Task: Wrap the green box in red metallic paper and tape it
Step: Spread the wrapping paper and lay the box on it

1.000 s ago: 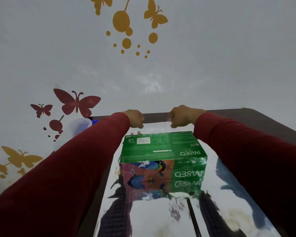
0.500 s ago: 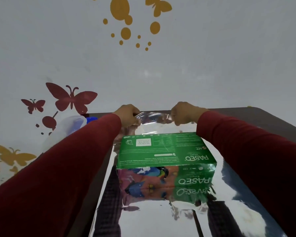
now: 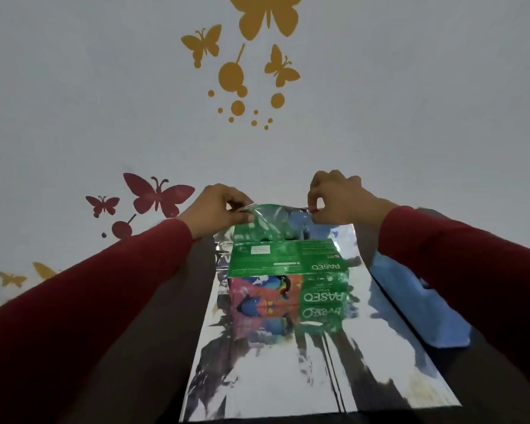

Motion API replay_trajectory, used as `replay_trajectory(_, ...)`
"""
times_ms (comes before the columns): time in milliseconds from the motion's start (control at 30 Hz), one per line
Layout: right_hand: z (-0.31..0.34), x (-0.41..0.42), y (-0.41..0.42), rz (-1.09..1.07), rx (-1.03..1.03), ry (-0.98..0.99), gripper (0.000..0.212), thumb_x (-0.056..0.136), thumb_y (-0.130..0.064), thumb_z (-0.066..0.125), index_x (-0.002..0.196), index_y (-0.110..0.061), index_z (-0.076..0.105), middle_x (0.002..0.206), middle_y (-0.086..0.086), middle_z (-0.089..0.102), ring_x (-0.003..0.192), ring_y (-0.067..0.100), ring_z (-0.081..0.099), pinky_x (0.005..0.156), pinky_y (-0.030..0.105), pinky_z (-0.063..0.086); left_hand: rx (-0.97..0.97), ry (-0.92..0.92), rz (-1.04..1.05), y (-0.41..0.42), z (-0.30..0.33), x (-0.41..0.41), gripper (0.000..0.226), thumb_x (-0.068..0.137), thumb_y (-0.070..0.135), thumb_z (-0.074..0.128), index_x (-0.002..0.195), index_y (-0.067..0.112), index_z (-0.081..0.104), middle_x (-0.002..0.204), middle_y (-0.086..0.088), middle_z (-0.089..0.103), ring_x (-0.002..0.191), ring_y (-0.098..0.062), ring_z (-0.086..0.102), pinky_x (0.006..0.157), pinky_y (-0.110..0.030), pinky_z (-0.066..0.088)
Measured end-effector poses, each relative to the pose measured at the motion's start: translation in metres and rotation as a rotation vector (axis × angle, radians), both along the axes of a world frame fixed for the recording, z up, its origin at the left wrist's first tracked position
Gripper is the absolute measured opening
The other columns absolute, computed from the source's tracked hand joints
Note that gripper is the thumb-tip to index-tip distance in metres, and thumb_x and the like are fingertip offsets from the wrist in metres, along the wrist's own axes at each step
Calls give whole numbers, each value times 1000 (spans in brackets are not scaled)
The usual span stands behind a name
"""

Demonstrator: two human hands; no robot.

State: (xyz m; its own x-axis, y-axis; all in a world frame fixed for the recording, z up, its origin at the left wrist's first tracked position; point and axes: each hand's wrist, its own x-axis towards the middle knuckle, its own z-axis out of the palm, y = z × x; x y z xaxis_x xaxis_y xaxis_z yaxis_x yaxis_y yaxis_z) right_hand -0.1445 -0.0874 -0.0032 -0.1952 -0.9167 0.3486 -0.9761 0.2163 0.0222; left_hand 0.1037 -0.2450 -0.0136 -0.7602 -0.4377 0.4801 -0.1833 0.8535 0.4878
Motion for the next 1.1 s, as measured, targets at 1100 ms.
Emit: replay_trajectory(1100,-96,56,110,-49,-249,-68,23,82,-20,82,100,-34,79,98,-10,72,104,24,64,90,46,39,1203,190,483,61,-67,31,25,89,21,81,96,9,60,93,-8,66,82,-21,64,68,-31,54)
